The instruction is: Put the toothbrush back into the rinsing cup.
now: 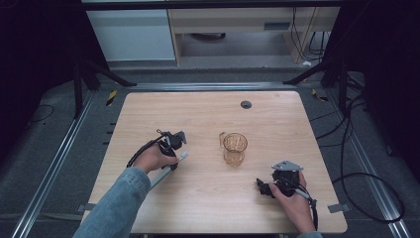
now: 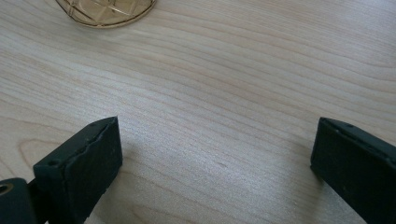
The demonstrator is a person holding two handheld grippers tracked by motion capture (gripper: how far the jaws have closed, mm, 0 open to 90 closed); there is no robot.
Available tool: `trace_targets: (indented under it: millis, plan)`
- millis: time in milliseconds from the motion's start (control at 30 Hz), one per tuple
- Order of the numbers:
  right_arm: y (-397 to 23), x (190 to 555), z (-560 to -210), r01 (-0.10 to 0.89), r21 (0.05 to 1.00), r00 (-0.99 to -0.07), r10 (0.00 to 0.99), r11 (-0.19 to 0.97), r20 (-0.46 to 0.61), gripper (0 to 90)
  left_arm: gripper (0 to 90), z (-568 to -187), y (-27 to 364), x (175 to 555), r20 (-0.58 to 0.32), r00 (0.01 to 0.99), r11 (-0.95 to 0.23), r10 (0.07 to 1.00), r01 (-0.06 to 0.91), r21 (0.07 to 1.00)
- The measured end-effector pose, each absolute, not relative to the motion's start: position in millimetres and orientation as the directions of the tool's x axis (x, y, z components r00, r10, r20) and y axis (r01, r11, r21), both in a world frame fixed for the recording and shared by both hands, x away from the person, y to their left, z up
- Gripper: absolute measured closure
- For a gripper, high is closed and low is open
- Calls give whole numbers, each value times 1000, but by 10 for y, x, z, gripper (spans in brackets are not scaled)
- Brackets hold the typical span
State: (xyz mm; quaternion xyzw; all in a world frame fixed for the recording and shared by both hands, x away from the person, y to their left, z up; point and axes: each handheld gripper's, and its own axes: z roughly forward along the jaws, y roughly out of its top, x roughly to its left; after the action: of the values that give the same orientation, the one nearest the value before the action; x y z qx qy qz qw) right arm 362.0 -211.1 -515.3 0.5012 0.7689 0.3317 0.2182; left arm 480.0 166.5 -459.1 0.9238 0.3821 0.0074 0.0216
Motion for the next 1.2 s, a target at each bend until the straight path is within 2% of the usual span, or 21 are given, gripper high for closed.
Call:
trace_targets:
  millis: [567, 1200]
  plan:
    - [-2111, 3619, -5153, 626, 729, -404, 915, 276, 0, 25, 655, -4628, 1651, 4820, 4, 713, -713, 701, 700, 37]
    - [-2112, 3617, -5153, 625, 729, -406, 914, 278, 0, 24, 715, -4634, 1637, 4829, 8, 718, -718, 696, 695, 33]
